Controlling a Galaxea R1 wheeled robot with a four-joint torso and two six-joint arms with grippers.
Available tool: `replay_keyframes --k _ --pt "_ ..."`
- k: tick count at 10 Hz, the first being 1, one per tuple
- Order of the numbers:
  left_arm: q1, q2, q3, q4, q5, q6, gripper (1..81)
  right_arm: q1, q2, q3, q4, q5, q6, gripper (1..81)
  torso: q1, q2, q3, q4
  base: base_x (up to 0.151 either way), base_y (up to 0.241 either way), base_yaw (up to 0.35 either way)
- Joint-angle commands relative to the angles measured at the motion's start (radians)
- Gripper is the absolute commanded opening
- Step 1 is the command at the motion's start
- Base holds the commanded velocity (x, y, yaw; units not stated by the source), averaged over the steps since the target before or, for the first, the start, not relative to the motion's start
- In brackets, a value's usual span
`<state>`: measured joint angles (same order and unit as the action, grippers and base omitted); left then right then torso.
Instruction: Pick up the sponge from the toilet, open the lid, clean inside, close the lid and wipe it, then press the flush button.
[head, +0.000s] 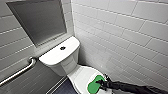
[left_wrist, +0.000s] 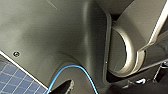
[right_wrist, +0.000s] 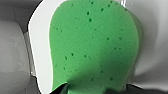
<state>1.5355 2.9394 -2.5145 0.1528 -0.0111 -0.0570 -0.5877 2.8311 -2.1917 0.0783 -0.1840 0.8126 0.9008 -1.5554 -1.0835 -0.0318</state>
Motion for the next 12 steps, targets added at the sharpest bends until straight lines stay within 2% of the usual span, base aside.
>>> replay_keyframes --k 1,4,8,9,12 --pt "0.027 -0.005 0.009 -0.004 0.082 0.002 81.1 0.139 -0.002 -0.028 0.011 -0.034 -0.006 81.1 0.0 0.001 0.0 0.0 0.0 0.0 0.0" --pt "0.034 -0.008 0.009 -0.004 0.083 0.002 81.1 0.098 0.036 -0.083 -0.005 -0.009 -0.026 81.1 0.0 0.001 0.0 0.0 0.0 0.0 0.0" --pt "0.038 -0.011 0.009 -0.001 0.083 0.003 81.1 0.009 0.041 -0.062 -0.133 0.133 -0.044 81.1 0.0 0.0 0.0 0.0 0.0 0.0 0.0" --pt "0.038 -0.011 0.009 0.001 0.083 0.005 81.1 -0.025 0.037 -0.055 -0.164 0.201 -0.044 81.1 0.0 0.0 0.0 0.0 0.0 0.0 0.0" --pt "0.038 -0.011 0.009 0.001 0.085 0.003 81.1 -0.1 0.021 -0.031 -0.229 0.275 -0.044 81.1 0.0 0.0 0.0 0.0 0.0 0.0 0.0"
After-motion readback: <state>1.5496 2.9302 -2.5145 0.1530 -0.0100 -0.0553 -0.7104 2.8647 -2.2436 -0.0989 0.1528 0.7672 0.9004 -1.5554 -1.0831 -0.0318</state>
